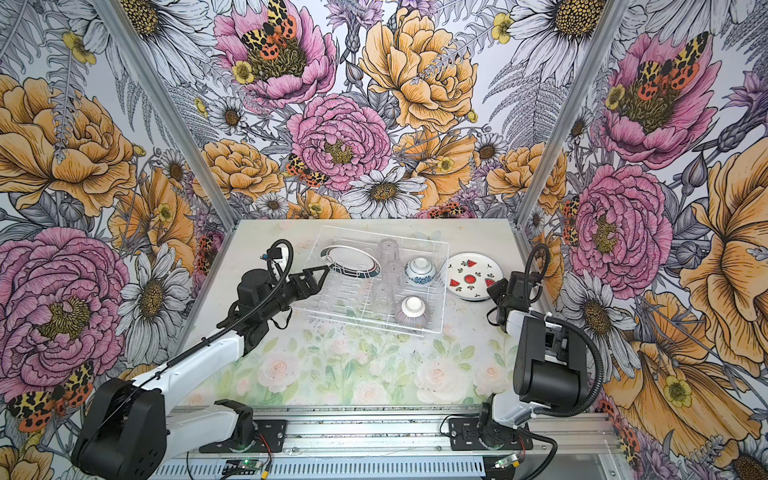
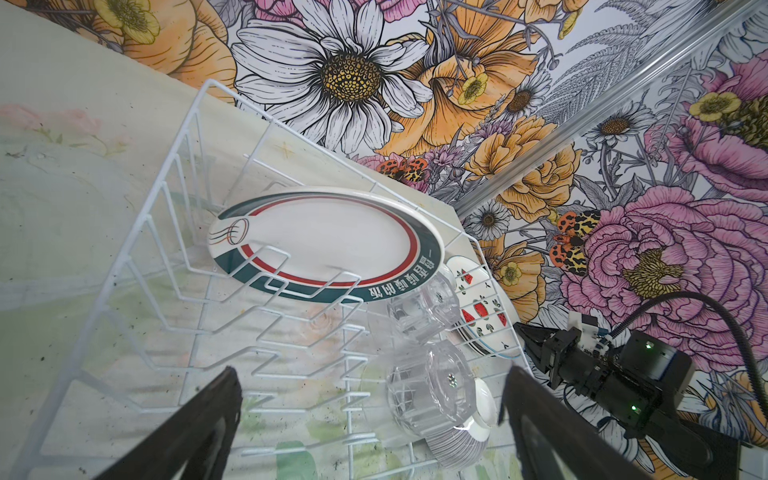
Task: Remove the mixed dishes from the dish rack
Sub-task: 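Release the watermelon plate and move the right gripper over the rack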
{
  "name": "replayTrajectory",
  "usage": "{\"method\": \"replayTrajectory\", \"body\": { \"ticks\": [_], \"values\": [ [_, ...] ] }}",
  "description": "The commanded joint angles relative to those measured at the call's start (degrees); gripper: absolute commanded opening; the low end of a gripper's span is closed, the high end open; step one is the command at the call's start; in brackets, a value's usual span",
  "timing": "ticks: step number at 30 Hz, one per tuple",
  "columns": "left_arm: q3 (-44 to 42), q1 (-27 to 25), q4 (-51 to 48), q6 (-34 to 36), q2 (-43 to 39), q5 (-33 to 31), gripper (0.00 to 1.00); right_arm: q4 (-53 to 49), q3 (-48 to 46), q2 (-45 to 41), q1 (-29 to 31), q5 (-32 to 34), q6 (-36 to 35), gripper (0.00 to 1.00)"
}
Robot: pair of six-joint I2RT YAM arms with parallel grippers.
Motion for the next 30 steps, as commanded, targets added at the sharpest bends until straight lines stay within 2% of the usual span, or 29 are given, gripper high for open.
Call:
{"method": "replayTrajectory", "body": {
  "ticks": [1,5,7,12,15,23,27,30],
  "values": [
    [2.5,-0.7,-0.9,0.4,0.3,-1.5,0.99,5.1,1.3,-1.3,0.3,1.8,0.8,0.32],
    [3.0,-1.2,-1.4,0.8,0.2,-1.6,0.99,4.5,1.2,-2.3,0.4,2.4,0.0,0.70],
    [3.2,-1.4,-1.6,1.2,0.3,-1.8,0.99,4.4,1.2,-2.8,0.3,2.4,-0.7,0.75],
    [4.3,-1.6,-3.2,2.3,0.2,-2.0,0.99,3.9,1.6,-5.9,1.3,0.5,-5.0,0.77],
    [5.6,-1.6,-4.8,3.4,0.3,-2.7,0.99,1.0,3.6,-8.6,4.0,-2.2,-9.9,0.76],
    [6.8,-1.6,-6.8,3.2,0.1,-3.3,0.99,-10.8,12.4,-15.3,18.0,-6.0,-27.2,0.77],
    [6.3,-1.7,-7.2,2.3,-1.3,-3.6,0.99,-17.1,18.9,-13.4,27.6,-8.2,-36.2,0.78],
    [5.3,-1.8,-7.2,1.3,-3.0,-3.8,0.99,-19.3,23.0,-9.6,32.8,-8.6,-39.8,0.81]
  ]
}}
